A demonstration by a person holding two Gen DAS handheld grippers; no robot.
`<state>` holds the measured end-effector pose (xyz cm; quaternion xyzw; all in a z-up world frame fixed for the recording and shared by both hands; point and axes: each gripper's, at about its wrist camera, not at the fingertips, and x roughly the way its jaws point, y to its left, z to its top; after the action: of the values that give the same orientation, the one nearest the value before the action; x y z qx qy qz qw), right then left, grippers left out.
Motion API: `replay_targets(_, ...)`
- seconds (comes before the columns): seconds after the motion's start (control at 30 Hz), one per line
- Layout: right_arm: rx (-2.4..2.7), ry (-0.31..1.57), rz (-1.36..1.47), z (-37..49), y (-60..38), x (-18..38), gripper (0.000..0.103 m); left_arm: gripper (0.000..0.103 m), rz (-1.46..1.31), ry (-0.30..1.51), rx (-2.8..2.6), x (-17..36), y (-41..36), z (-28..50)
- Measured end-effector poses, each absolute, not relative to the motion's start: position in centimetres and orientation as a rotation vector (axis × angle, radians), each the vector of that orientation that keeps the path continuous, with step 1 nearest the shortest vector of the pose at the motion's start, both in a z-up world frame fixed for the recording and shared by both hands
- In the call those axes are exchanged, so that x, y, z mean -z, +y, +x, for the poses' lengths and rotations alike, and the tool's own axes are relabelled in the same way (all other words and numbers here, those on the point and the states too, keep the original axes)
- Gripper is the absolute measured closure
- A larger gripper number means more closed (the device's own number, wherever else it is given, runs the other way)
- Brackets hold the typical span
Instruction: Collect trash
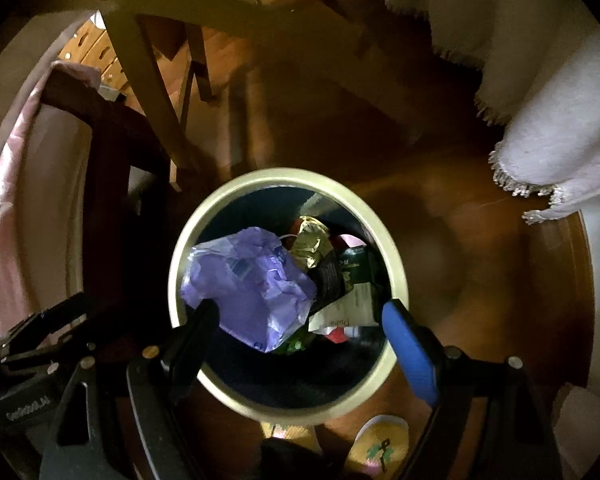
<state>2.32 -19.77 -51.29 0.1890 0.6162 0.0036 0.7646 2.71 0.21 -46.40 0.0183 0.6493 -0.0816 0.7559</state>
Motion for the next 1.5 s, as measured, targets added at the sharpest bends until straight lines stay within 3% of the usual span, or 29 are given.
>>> replay_targets(0.43, -0.016, 1.253, 0.416, 0.1, -19.1, 35.1, 0.019, 0.014, 0.007, 1.357, 0.170, 30.0, 0.4, 1.7)
replay_targets(1.1, -0.084, 1.041, 0.317, -0.5, -16.8, 8.6, 0.019, 0.014, -0.012, 1.080, 0.157, 1.9, 1.6, 0.6)
replay_targets(1.5, -0.118, 0.924, 0.248, -1.7, -15.1, 0.1, 0.019, 0.014, 0.012, 0.893, 0.095, -7.2, 2.5, -1.8)
